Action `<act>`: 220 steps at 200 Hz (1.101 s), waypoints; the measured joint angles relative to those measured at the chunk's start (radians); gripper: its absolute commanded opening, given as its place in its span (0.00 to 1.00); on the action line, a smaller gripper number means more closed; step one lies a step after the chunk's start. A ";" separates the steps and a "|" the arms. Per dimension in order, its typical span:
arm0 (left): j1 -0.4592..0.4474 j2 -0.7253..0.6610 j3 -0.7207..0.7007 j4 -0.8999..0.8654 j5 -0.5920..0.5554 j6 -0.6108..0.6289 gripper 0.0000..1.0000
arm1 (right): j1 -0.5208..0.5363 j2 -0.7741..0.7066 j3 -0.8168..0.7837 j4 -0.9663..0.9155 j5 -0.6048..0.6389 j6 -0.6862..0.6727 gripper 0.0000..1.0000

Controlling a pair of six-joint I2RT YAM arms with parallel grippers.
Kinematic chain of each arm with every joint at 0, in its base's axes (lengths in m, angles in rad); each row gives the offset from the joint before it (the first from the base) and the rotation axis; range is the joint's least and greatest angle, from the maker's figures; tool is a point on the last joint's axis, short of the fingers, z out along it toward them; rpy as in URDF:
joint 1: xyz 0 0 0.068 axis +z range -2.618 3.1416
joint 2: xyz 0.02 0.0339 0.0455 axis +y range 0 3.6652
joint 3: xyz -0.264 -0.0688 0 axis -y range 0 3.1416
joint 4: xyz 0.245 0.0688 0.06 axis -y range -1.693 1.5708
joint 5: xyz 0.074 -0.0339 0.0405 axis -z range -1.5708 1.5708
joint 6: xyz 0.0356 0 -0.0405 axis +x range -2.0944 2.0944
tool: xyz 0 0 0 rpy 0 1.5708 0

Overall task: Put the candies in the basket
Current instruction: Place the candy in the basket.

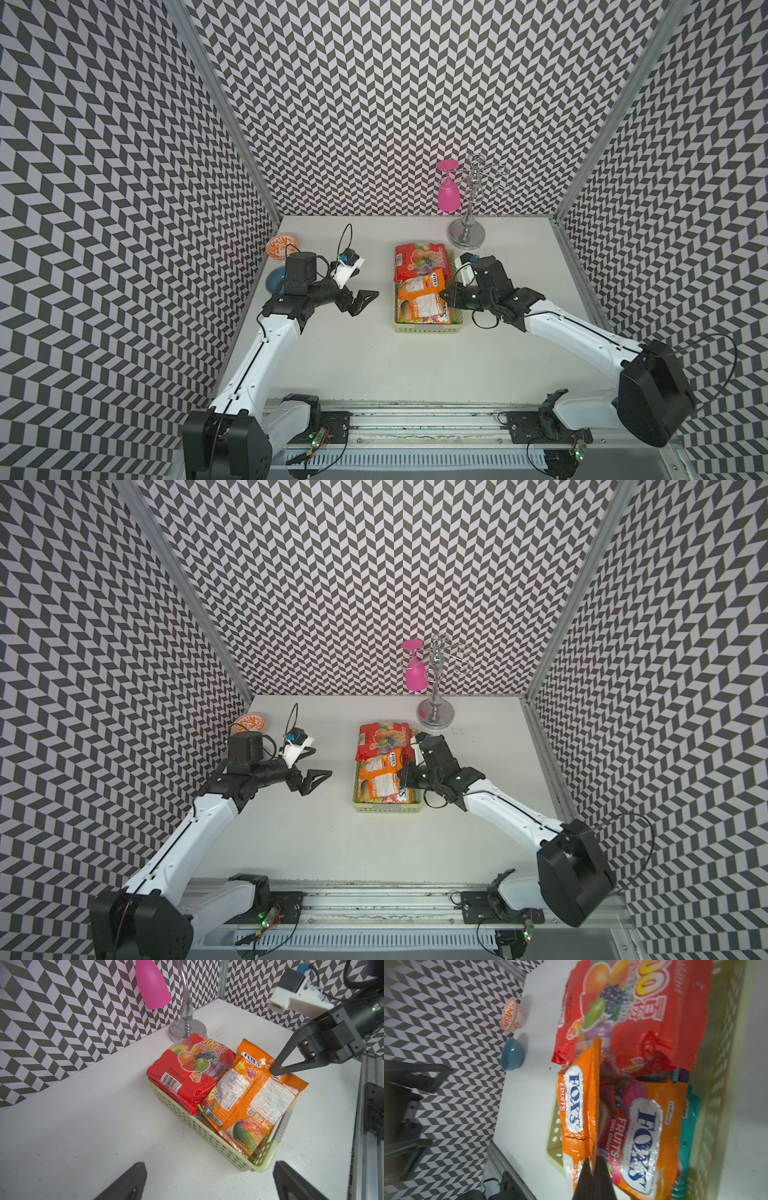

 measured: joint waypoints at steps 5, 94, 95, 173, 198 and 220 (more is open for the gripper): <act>0.001 0.001 0.000 0.000 0.000 0.000 0.99 | -0.002 0.000 -0.008 -0.005 0.003 -0.004 0.00; 0.001 0.013 0.000 0.002 0.001 -0.003 0.99 | -0.003 0.042 -0.045 -0.024 -0.003 -0.054 0.20; 0.001 0.014 0.000 0.002 0.001 -0.003 0.99 | -0.003 0.044 -0.042 -0.028 -0.002 -0.056 0.21; 0.001 0.016 0.000 0.004 0.002 -0.006 0.99 | 0.004 -0.003 0.150 -0.188 0.100 -0.167 0.37; 0.001 0.016 0.000 0.007 0.002 -0.006 0.99 | 0.049 0.005 0.171 -0.187 0.095 -0.179 0.37; 0.001 0.016 0.000 0.009 0.001 -0.011 0.99 | 0.076 0.054 0.164 -0.163 0.077 -0.178 0.36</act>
